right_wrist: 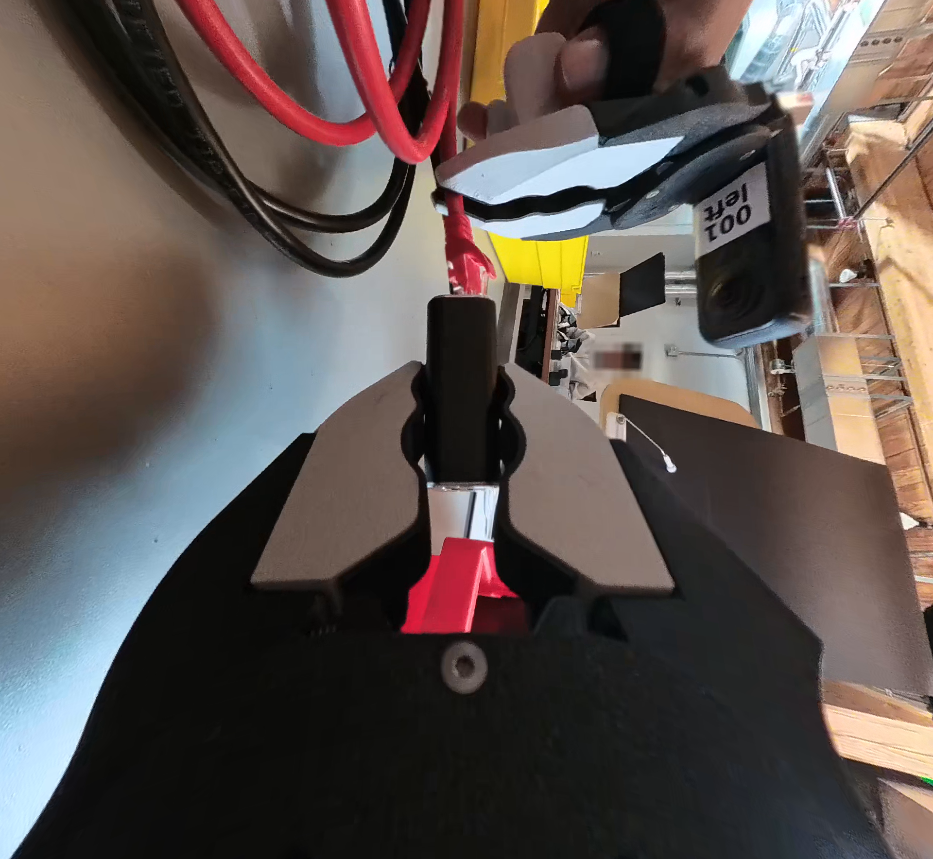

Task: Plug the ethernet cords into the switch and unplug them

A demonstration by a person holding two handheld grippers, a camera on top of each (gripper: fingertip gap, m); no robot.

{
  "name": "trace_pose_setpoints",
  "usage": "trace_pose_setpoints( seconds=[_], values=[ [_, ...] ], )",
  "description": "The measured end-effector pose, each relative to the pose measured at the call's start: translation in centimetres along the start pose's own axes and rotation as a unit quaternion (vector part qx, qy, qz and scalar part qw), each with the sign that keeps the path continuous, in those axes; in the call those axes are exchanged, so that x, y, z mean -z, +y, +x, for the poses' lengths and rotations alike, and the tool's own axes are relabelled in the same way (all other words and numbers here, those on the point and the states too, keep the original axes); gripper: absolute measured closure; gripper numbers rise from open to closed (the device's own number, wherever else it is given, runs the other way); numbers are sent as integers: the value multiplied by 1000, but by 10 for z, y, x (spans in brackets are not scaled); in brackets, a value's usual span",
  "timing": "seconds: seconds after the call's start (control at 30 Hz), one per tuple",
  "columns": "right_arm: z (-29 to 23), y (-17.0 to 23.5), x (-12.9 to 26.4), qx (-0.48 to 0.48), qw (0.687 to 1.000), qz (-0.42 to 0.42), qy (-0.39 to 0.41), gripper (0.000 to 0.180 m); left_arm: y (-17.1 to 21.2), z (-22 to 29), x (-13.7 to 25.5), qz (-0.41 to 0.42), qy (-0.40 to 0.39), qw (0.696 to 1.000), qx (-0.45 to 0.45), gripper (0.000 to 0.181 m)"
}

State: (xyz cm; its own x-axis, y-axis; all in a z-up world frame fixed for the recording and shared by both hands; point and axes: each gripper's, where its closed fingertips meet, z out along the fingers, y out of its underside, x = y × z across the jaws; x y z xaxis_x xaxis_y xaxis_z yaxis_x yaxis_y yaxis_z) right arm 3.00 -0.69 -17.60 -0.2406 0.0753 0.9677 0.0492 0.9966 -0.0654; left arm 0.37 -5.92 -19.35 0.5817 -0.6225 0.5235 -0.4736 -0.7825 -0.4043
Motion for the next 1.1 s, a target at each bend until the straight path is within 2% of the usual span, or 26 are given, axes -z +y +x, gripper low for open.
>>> trace_pose_setpoints(
  seconds=[0.03, 0.27, 0.47, 0.77, 1.1],
  values=[
    [0, -1, 0, 3, 1000, 1, 2, 155, 1, 1, 1, -2, 8, 1000, 6, 175],
    [2, -10, 0, 18, 1000, 9, 12, 155, 12, 10, -2, -75, 20, 997, -2, 176],
    [5, -12, 1, 29, 999, 10, 23, 155, 7, 10, 6, -73, 52, 995, 31, 176],
    [1, -21, 0, 47, 998, 16, 23, 155, 19, 14, 2, -150, 51, 986, 48, 176],
    [13, -23, 7, 37, 998, 27, 42, 155, 5, 30, 16, -61, 135, 988, 35, 176]
  ],
)
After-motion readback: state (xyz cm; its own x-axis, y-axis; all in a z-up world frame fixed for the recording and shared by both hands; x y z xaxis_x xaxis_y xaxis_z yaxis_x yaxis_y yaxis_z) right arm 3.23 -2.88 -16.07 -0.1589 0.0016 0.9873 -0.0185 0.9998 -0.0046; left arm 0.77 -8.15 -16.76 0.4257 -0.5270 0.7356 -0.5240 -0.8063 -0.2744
